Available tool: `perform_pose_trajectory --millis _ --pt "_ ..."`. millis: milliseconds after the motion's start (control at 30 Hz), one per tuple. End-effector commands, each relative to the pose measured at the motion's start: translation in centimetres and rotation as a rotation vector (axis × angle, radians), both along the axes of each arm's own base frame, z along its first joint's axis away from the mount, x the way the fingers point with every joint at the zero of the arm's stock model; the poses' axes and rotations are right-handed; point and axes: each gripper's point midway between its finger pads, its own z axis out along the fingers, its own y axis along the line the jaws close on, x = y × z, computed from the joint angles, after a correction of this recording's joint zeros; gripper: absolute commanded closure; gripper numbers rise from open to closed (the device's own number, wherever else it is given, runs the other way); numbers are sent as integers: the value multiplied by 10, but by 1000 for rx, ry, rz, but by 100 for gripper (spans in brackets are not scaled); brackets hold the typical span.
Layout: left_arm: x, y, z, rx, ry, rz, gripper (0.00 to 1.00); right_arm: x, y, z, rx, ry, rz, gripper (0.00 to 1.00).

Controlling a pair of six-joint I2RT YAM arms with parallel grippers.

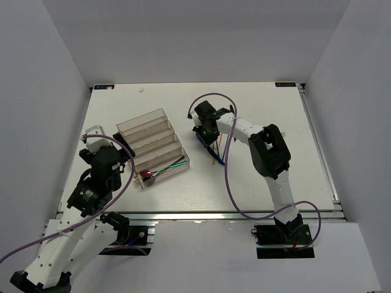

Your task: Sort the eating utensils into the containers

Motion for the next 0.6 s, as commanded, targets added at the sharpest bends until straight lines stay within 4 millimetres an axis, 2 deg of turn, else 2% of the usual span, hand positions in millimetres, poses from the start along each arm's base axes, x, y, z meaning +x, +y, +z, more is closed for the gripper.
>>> perform_pose_trajectory --millis 0,267,367,567 --pt "0 0 2 0 -11 -5 2 -4 4 33 38 -31 2 100" --pt "-2 4 6 -7 -33 10 2 2 29 110 177 -197 93 100" --pt "-4 7 8 -10 -43 27 2 -1 47 126 193 -256 202 100" --pt "-11 18 15 -22 -78 82 2 -21 121 162 253 -410 575 100"
